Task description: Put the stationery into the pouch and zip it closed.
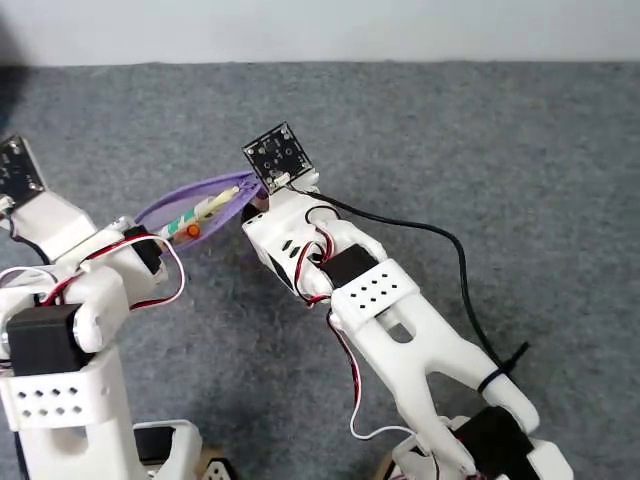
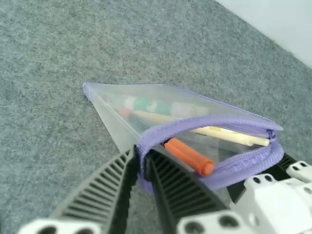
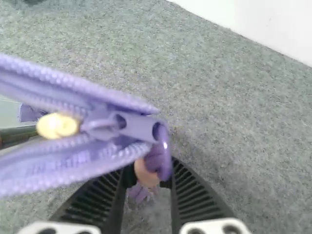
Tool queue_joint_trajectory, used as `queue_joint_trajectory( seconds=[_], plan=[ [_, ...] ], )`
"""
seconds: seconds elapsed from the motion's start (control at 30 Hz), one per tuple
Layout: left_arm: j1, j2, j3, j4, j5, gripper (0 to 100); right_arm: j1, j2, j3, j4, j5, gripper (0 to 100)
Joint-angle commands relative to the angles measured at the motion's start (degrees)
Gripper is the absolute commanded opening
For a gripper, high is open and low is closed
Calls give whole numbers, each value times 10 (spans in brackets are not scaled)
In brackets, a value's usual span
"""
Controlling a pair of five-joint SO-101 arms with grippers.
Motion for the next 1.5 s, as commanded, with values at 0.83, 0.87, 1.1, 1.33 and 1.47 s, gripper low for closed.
queue_joint_trajectory(
  seconds=[0.83,0.87,1.1,1.33,1.47],
  plan=[
    [66,1,-148,-76,-21,12,-112,-404,-32,221,125,8],
    [88,1,-147,-85,-21,12,-115,-411,-32,233,125,8],
    [156,93,-147,-91,-23,13,-113,-451,-32,318,125,8],
    [220,135,-153,-57,-63,175,-111,-496,-32,408,125,8],
    [228,100,-190,-2,-40,281,-73,-514,-32,418,127,8]
  ],
)
